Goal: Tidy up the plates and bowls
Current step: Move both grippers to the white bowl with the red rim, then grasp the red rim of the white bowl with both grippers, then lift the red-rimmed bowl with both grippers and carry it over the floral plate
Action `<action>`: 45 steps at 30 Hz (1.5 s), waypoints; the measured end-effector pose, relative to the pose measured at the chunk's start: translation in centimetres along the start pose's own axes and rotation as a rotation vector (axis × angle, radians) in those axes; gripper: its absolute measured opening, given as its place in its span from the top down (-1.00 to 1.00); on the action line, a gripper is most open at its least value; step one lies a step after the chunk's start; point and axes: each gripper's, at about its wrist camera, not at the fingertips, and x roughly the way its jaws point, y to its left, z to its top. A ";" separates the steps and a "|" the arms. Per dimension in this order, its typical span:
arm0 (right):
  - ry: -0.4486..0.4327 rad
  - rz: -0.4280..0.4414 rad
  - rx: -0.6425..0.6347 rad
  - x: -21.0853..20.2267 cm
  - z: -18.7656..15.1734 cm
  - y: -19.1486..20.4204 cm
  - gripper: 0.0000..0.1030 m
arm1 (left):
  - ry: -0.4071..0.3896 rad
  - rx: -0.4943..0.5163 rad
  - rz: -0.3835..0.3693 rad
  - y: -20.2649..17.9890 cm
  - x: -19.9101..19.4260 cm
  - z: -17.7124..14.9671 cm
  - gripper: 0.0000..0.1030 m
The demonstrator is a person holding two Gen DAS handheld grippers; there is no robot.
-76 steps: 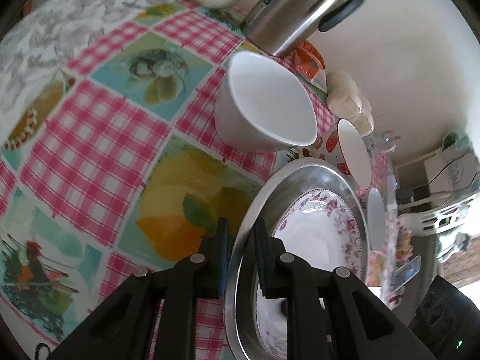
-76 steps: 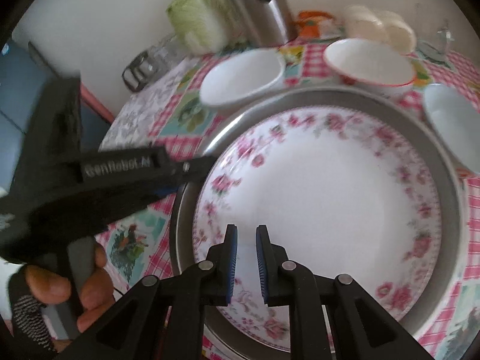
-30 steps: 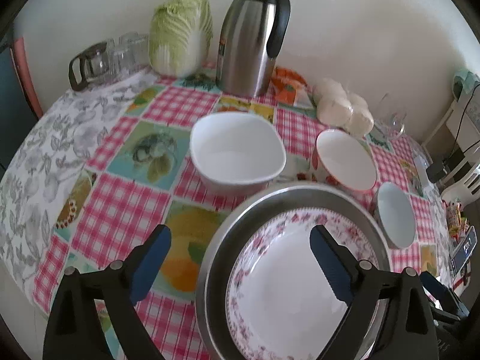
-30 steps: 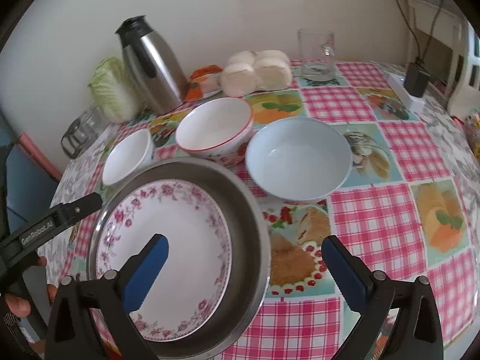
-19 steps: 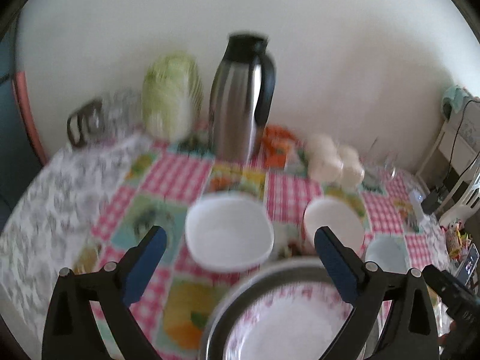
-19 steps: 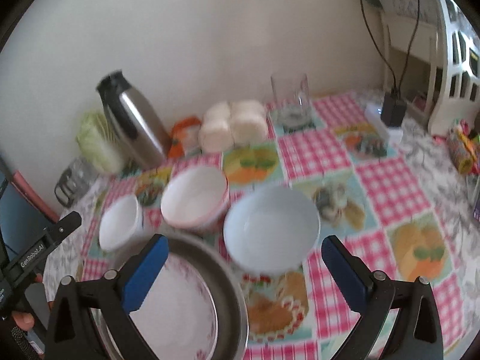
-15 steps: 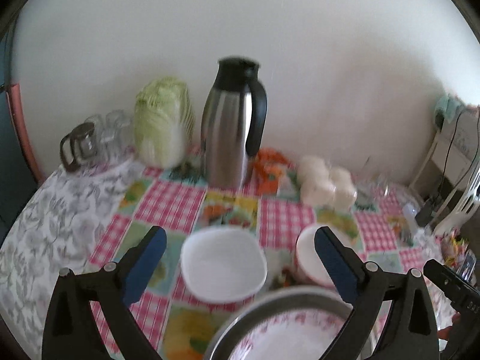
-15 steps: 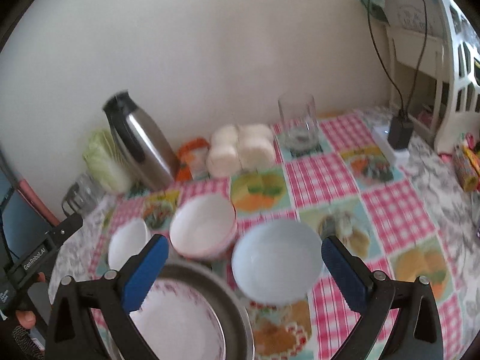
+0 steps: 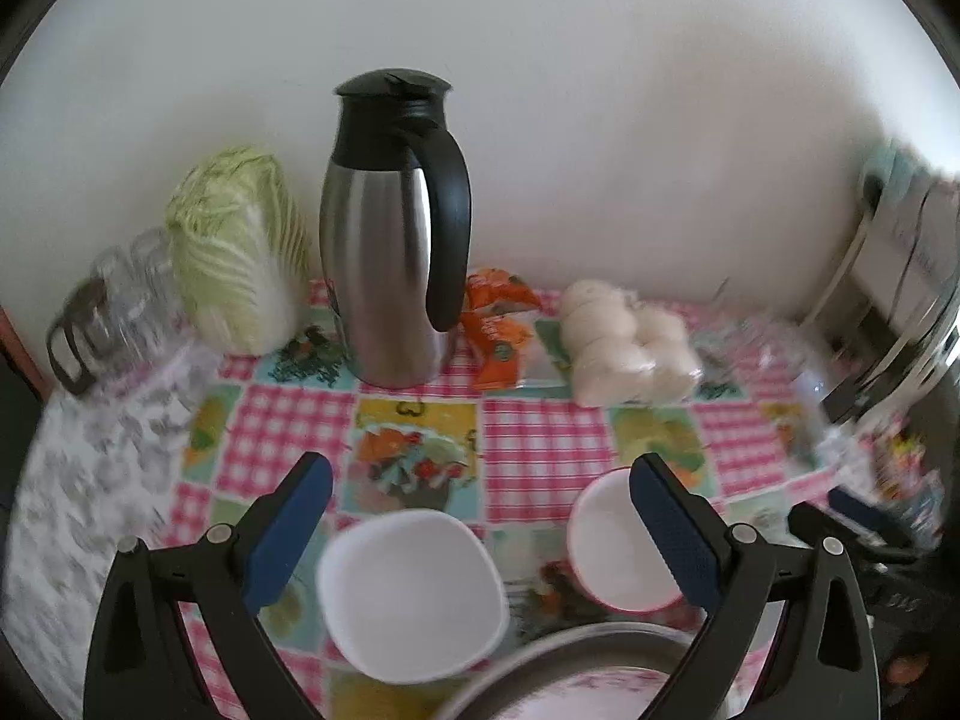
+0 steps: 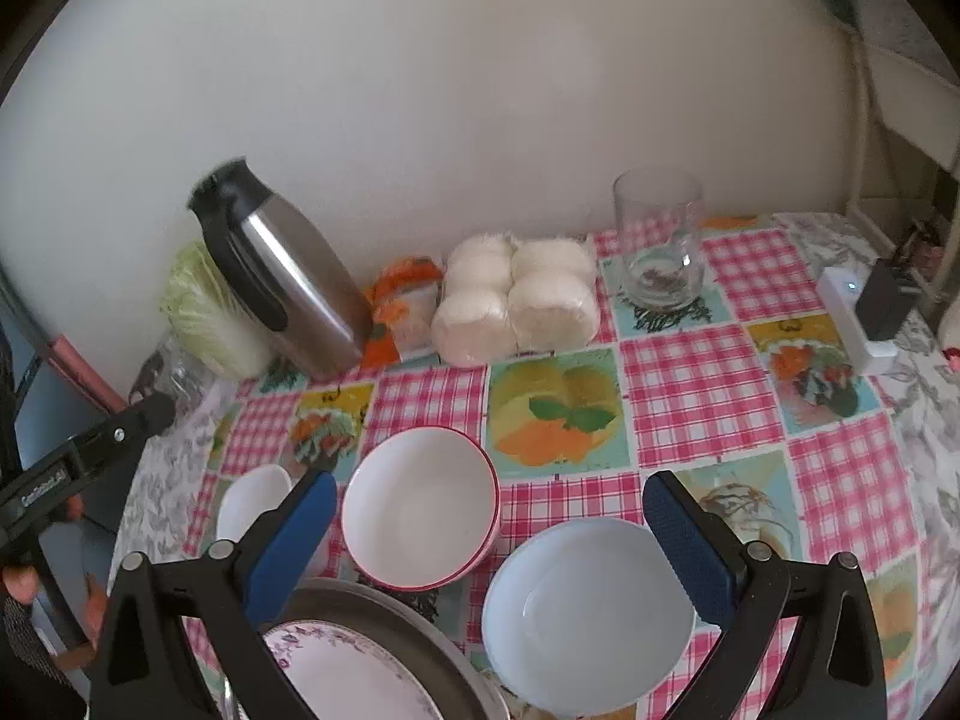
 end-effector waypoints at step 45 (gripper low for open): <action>0.450 -0.115 -0.132 13.7 0.0 1.1 0.74 | 0.670 -0.071 -0.096 -5.6 16.8 -5.4 0.72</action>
